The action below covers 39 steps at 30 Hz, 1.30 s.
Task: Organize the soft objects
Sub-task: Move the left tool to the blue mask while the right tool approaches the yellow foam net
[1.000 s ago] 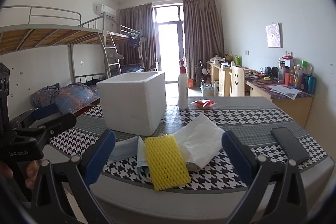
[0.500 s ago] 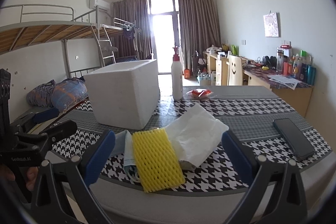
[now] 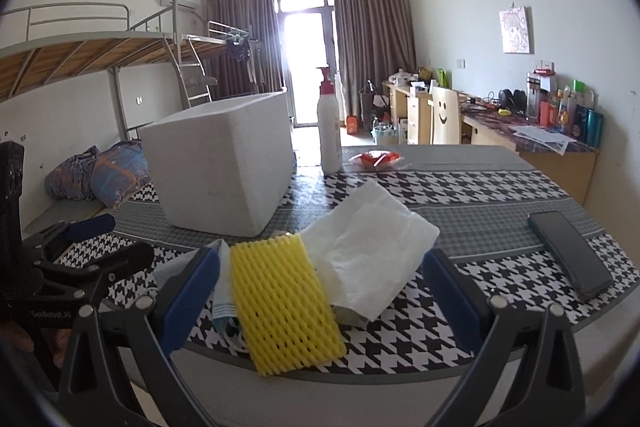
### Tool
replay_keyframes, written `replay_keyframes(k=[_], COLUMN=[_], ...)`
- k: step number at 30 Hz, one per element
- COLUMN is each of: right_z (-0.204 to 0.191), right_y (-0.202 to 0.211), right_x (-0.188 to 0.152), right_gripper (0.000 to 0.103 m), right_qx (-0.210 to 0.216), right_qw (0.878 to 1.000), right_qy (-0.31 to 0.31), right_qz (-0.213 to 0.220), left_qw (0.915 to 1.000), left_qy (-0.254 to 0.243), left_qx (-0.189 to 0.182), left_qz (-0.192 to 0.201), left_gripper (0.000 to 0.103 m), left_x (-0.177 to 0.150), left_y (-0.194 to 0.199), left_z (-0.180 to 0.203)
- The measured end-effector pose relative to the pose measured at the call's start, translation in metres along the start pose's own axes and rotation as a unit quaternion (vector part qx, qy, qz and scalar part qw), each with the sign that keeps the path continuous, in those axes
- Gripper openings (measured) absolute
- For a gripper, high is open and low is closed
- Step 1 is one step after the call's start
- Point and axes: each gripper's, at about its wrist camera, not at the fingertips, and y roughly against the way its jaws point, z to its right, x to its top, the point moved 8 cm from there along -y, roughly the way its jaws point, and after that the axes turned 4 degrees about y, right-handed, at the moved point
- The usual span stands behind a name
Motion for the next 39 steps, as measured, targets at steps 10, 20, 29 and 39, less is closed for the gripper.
replay_keyframes(k=[10, 20, 29, 39], right_z=[0.0, -0.009, -0.008, -0.009], right_y=[-0.014, -0.021, -0.024, -0.028], right_x=[-0.006, -0.016, -0.032, -0.044], right_gripper=[0.102, 0.102, 0.102, 0.102], right_qx=[0.009, 0.029, 0.037, 0.046], right_qw=[1.0, 0.999, 0.997, 0.995], right_qy=[-0.001, 0.003, 0.001, -0.004], right_qz=[-0.021, -0.041, -0.062, -0.083], left_qw=[0.9994, 0.9982, 0.9963, 0.9935], left_qy=[-0.009, -0.011, -0.009, -0.014], left_qx=[0.003, -0.004, -0.019, -0.02], left_qz=[-0.032, -0.059, -0.083, -0.111], left_gripper=[0.102, 0.097, 0.091, 0.07], left_x=[-0.009, -0.018, -0.026, -0.035], left_y=[-0.025, -0.04, -0.05, -0.061], left_z=[0.0, -0.002, 0.0, 0.002])
